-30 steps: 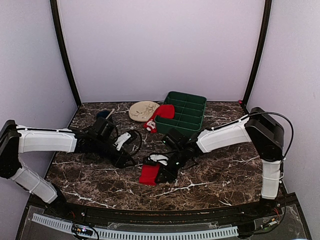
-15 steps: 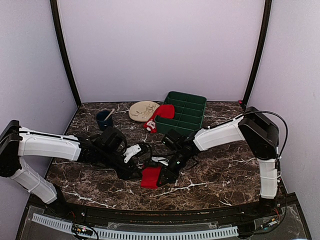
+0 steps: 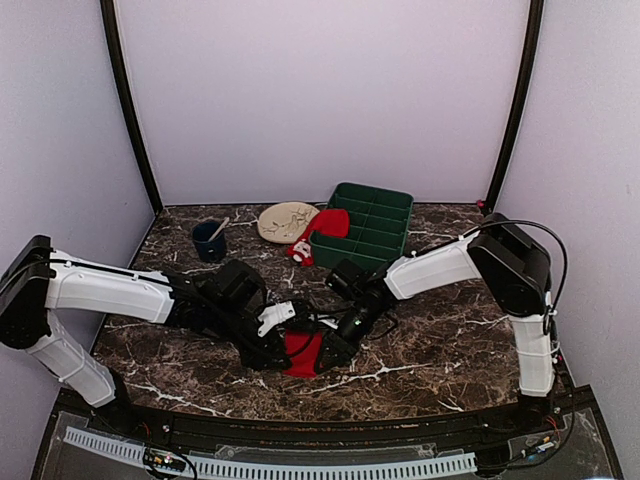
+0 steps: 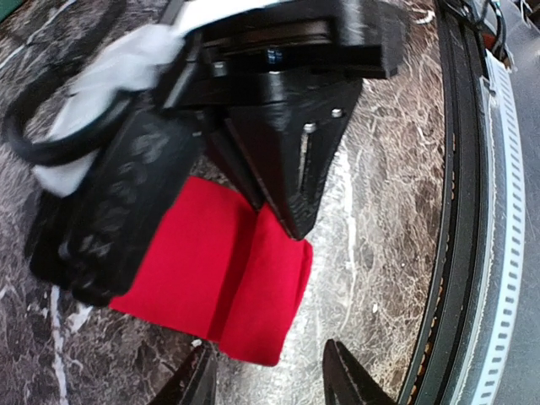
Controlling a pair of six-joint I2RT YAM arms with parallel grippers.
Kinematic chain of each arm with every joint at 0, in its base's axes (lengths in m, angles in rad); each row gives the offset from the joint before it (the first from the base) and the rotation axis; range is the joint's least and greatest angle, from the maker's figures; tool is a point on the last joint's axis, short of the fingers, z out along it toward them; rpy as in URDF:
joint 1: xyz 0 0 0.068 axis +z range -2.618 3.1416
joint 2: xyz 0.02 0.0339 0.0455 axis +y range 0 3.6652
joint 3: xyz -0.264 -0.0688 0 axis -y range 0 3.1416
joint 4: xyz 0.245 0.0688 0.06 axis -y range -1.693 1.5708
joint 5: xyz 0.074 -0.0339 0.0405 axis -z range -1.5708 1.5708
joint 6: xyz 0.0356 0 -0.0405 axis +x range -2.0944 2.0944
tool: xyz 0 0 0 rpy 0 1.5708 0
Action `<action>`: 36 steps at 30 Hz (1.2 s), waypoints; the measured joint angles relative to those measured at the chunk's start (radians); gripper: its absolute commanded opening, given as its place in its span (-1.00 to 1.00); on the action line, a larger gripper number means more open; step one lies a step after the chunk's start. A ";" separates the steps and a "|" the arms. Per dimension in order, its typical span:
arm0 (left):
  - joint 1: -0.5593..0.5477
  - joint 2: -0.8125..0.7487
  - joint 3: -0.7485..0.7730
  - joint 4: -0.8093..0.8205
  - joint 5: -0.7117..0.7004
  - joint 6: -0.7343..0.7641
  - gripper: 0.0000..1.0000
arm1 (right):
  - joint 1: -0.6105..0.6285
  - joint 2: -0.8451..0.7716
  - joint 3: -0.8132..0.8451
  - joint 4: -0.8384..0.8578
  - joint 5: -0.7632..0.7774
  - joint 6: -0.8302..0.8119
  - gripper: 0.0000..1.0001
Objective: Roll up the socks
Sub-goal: Roll the sock at the center of the board.
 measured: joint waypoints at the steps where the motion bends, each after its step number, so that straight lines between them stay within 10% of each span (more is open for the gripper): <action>1: -0.008 0.007 0.006 -0.003 0.000 0.007 -0.10 | 0.000 0.002 0.002 -0.001 -0.005 0.000 -0.83; 20: -0.064 0.123 0.058 -0.005 -0.087 0.092 -0.05 | -0.003 0.018 0.010 -0.017 -0.044 0.000 -0.84; 36: -0.066 0.172 0.074 -0.011 -0.067 0.125 -0.41 | -0.010 0.027 0.011 -0.023 -0.069 -0.001 -0.84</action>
